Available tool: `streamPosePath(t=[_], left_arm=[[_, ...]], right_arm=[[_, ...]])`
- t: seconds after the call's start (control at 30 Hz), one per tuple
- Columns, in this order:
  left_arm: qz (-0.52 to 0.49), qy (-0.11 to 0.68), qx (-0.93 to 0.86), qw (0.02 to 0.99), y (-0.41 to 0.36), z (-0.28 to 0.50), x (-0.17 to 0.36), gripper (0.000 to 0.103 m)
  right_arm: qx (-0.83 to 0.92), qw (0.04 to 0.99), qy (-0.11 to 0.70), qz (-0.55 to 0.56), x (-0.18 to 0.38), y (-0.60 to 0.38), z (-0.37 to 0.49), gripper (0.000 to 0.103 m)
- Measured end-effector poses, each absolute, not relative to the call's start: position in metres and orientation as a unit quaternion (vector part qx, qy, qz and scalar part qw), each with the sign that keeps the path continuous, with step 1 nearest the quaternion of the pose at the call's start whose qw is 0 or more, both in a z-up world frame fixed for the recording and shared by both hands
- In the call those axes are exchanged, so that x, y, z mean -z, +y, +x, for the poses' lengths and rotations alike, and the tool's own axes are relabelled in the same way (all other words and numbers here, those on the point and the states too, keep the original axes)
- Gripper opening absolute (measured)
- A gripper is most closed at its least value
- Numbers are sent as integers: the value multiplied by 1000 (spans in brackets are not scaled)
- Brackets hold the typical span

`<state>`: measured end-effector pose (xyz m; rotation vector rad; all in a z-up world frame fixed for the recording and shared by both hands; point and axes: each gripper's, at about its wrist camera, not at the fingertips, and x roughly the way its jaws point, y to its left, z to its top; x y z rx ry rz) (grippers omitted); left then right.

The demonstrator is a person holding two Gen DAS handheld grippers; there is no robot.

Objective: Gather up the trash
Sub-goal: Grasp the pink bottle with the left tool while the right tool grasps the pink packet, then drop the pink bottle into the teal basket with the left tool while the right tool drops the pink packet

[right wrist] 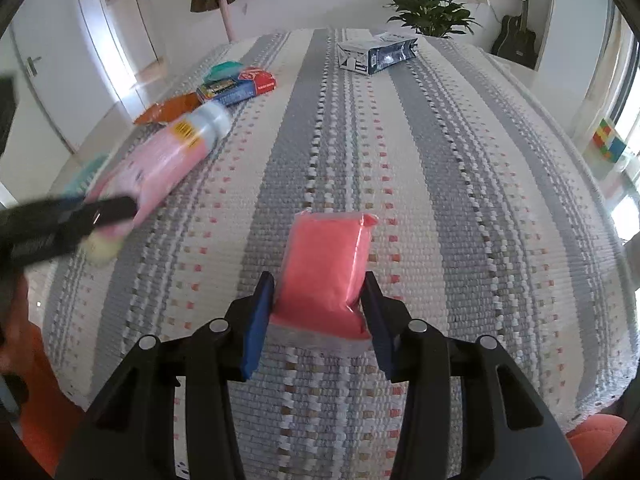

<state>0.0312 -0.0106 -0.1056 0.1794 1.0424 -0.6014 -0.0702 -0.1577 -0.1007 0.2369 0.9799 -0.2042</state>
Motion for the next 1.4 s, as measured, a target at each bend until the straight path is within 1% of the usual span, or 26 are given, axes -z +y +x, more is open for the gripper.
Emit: streamPosePath(t=[0.13,0.23,0.27,0.3,0.33,0.37,0.4,0.6,0.7,0.73,0.77,0.83,0.87,0.9,1.03,1.23,1.4], left_arm=[[67,512,284,808,0,15,111,51],[81,504,285,811,-2,8,111,51],[85,503,283,812,-4,7,111,54],[87,500,280,815,-5,9,109,55],[88,498,279,817,-7,10,106,56],[88,495,282,817,-10,12,103,59],[89,493,285,817,-14,16,101,60],[121,501,283,809,-42,41,105,60],[135,506,277,806,-48,43,111,58],[138,506,275,806,-49,43,113,53],[142,509,268,805,-49,43,116,47],[140,507,271,806,-47,42,117,46],[136,505,274,807,-44,41,116,46],[131,500,273,811,-39,39,115,46],[74,470,274,836,-5,41,92,46],[-9,415,234,879,75,61,36,46],[-62,387,180,902,146,91,4,46]], right_arm=[[88,865,474,138,106,-166,-67,42],[84,865,473,145,107,-168,-66,43],[84,865,473,144,107,-167,-66,51],[84,864,474,144,106,-166,-68,62],[86,866,472,145,105,-166,-70,64],[87,867,468,145,103,-166,-73,64],[87,868,466,146,102,-167,-75,64],[93,860,469,178,102,-175,-80,64],[97,853,476,191,106,-177,-75,64],[101,852,478,188,106,-176,-73,64],[107,851,482,181,106,-173,-69,64],[117,848,489,169,106,-168,-62,55],[122,846,494,160,107,-164,-59,41],[124,846,497,148,107,-161,-55,37],[108,855,493,116,97,-140,-40,36],[37,889,446,94,49,-82,12,35],[-36,908,411,77,16,-24,58,35]])
